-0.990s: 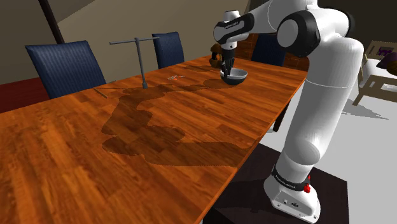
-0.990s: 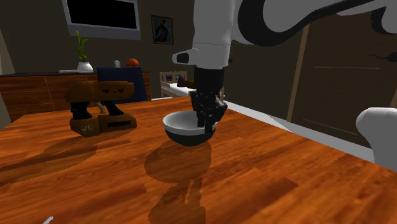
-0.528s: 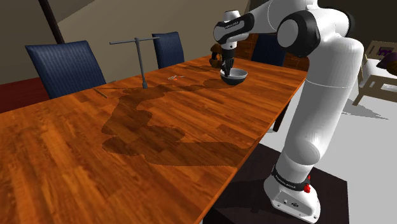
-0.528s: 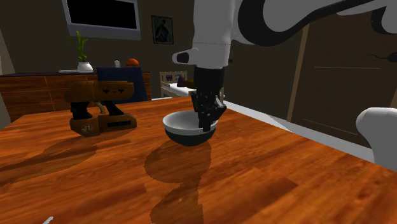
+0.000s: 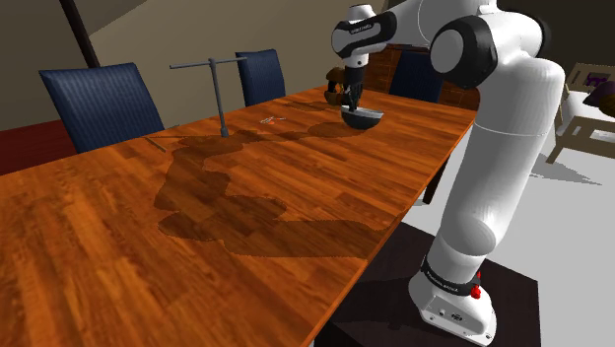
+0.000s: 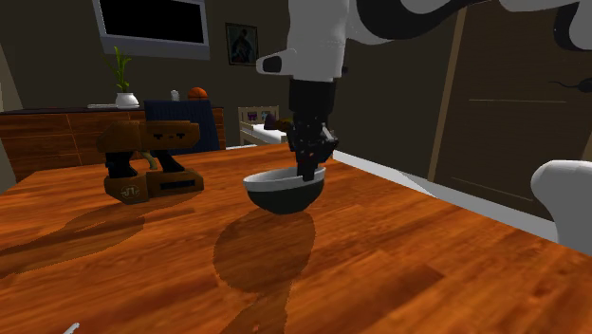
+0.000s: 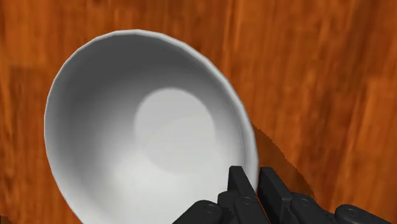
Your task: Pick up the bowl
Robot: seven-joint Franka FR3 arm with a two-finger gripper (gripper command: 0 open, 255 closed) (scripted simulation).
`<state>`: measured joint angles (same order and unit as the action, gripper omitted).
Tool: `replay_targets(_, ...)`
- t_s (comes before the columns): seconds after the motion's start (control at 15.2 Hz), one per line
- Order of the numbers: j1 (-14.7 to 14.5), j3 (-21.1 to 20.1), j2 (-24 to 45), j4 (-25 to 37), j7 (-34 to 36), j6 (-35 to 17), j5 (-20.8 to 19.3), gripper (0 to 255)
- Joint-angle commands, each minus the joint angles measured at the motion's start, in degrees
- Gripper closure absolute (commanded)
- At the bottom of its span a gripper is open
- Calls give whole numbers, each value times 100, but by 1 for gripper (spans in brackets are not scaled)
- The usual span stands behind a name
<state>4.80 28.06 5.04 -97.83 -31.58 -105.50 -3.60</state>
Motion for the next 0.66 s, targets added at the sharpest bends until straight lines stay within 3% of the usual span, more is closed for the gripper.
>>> replay_targets(0.0,2,1,8,157,-14,149,7,255)
replay_targets(0.59,21,11,66,775,-79,712,44,255)
